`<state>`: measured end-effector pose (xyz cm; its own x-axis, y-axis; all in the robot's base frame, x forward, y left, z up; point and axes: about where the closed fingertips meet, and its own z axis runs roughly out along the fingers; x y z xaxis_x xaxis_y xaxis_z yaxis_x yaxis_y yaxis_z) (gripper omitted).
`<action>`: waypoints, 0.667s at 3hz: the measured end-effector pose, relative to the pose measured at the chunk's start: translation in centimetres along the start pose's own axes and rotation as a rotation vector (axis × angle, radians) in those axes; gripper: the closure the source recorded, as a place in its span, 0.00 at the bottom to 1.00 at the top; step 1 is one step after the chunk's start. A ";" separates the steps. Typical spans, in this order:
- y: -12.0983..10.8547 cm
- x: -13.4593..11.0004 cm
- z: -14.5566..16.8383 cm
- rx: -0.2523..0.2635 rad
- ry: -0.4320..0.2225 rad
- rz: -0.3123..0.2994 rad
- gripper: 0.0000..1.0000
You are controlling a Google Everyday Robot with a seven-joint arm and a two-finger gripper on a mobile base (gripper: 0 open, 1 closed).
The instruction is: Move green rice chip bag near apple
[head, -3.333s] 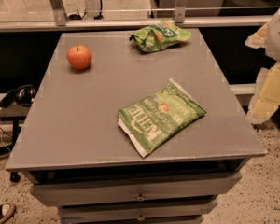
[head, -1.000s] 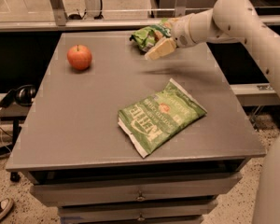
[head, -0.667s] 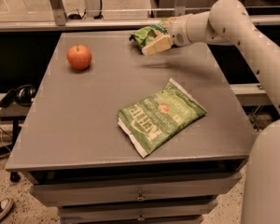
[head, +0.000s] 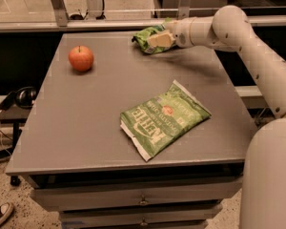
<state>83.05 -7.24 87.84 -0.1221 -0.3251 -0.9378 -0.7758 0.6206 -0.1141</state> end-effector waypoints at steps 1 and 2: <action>0.7 1.1 0.5 -0.019 -0.001 0.038 0.64; 0.8 1.1 0.4 -0.023 0.001 0.042 0.88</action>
Offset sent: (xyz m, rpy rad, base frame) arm -0.0223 0.0018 -0.0347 0.0271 0.0853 0.0328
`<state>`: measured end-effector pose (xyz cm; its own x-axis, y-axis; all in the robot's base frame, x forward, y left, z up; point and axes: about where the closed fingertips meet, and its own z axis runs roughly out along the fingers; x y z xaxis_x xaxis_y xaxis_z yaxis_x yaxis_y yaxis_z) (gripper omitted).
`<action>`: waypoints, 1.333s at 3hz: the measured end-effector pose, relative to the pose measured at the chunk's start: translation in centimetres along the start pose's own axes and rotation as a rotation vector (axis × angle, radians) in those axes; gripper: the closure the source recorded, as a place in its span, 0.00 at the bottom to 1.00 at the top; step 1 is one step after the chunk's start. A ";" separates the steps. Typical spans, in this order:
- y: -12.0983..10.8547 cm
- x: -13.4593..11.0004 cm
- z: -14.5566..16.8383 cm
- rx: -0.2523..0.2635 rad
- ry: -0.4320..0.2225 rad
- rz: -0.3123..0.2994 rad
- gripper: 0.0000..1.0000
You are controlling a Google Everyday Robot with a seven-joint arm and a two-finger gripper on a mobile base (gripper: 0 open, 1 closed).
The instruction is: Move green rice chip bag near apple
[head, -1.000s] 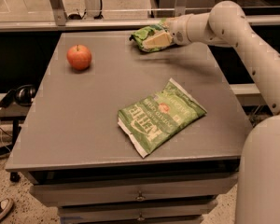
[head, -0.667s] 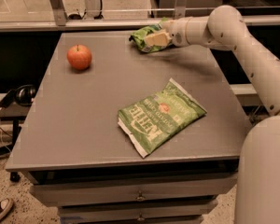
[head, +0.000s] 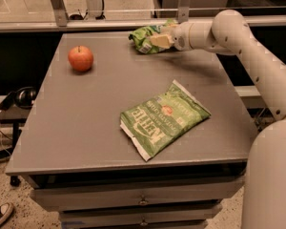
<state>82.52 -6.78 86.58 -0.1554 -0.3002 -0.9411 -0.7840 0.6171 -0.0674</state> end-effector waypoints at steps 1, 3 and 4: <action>0.0 -0.2 -0.1 0.000 0.000 0.000 1.00; 3.9 -4.0 -1.2 -0.116 -0.084 -0.084 1.00; 7.1 -6.2 -2.2 -0.190 -0.143 -0.135 1.00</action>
Offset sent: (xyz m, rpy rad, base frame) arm -0.0348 0.0263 0.0375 0.0190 -0.0819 0.1634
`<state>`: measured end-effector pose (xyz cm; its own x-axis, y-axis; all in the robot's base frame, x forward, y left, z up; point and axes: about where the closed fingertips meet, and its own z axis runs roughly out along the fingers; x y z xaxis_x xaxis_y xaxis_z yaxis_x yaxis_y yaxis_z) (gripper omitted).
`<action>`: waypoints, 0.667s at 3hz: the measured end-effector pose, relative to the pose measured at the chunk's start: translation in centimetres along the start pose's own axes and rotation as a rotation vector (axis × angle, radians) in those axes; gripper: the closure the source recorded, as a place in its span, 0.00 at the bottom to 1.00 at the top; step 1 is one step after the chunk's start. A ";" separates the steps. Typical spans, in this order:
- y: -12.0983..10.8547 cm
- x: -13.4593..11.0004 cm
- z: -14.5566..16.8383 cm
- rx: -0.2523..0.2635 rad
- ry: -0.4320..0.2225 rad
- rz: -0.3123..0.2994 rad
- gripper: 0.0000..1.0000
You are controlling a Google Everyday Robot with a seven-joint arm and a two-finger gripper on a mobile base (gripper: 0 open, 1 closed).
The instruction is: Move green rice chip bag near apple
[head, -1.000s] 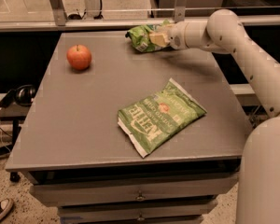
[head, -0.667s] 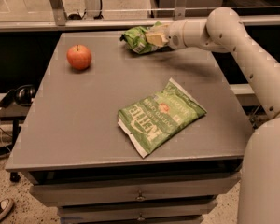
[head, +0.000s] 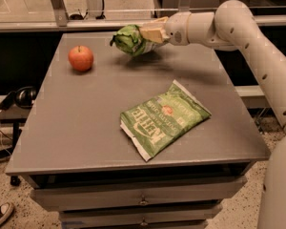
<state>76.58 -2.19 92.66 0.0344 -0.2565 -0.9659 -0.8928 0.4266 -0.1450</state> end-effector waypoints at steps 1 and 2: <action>3.0 -1.0 0.5 -0.064 -0.031 -0.040 1.00; 6.0 -0.7 1.3 -0.144 -0.067 -0.066 1.00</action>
Offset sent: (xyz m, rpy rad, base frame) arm -0.0761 0.0539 -0.0140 0.0461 -0.0749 0.2626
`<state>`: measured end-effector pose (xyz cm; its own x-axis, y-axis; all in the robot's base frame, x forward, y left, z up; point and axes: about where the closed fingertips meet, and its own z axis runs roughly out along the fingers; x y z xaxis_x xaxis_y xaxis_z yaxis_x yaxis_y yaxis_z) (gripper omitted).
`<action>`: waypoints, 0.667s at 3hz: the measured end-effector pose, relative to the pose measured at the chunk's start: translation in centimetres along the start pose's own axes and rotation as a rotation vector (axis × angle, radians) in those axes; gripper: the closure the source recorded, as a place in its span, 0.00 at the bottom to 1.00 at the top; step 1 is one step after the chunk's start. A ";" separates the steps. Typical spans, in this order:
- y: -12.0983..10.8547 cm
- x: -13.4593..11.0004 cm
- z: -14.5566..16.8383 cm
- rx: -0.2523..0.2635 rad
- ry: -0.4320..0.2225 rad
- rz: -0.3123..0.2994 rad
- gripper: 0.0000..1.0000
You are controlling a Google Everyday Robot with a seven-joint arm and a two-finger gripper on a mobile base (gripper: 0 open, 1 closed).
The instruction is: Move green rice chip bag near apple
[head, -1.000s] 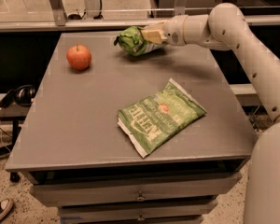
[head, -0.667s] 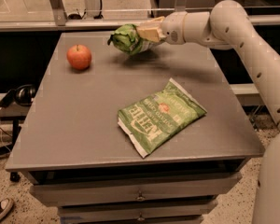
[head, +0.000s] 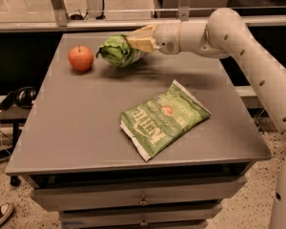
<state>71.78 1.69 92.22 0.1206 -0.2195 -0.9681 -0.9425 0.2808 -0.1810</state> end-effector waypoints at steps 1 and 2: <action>2.4 0.3 1.3 -0.075 -0.041 -0.020 1.00; 4.2 0.3 2.6 -0.134 -0.079 -0.030 1.00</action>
Offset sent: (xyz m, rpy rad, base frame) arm -0.0440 0.0466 -0.0206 0.0781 -0.0301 0.2135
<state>68.68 5.18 90.74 0.1683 -0.1504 -0.9742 -0.9707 0.1468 -0.1904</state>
